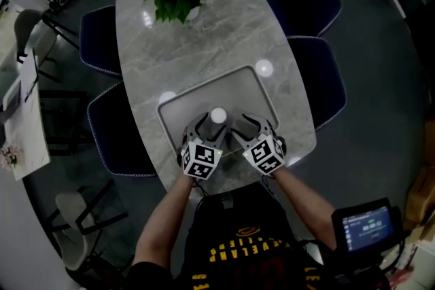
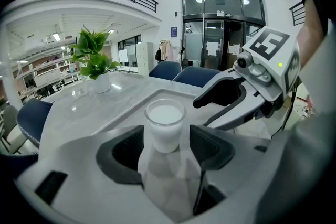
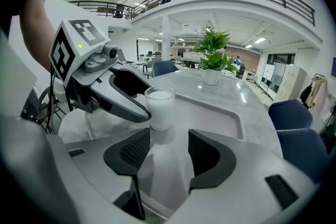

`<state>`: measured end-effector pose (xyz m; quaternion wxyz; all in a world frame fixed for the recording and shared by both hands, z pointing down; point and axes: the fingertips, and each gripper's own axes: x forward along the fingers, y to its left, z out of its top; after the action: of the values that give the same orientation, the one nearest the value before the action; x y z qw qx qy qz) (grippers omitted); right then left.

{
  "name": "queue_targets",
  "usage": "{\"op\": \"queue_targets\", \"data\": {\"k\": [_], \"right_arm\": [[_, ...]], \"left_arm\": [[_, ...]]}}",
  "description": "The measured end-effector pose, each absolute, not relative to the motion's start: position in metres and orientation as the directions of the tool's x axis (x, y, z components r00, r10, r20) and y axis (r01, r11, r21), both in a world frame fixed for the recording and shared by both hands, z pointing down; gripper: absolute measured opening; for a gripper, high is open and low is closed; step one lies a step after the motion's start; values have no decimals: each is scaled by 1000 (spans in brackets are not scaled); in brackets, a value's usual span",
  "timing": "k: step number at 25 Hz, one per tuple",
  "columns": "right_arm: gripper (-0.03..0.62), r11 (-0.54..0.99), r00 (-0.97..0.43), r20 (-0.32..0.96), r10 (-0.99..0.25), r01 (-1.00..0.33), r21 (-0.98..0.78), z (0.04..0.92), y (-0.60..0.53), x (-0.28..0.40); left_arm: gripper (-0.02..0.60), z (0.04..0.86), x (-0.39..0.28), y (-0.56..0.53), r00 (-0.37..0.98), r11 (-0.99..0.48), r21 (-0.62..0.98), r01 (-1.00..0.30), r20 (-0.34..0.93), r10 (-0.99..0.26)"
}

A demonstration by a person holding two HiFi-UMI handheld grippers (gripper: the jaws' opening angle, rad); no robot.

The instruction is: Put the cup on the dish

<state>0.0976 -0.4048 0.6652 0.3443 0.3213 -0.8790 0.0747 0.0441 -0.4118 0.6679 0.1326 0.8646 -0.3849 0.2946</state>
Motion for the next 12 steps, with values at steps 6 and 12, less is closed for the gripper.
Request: {"op": "queue_targets", "data": {"k": [6,12], "right_arm": [[233,751,-562,629,-537,-659,52,662,-409,101],[233,723,-582,585,-565,-690,12,650,-415,102]], "left_arm": [[262,666,40,-405,536,-663,12,-748,600,-594],[262,661,31,-395,522,-632,35,-774,599,-607]]}}
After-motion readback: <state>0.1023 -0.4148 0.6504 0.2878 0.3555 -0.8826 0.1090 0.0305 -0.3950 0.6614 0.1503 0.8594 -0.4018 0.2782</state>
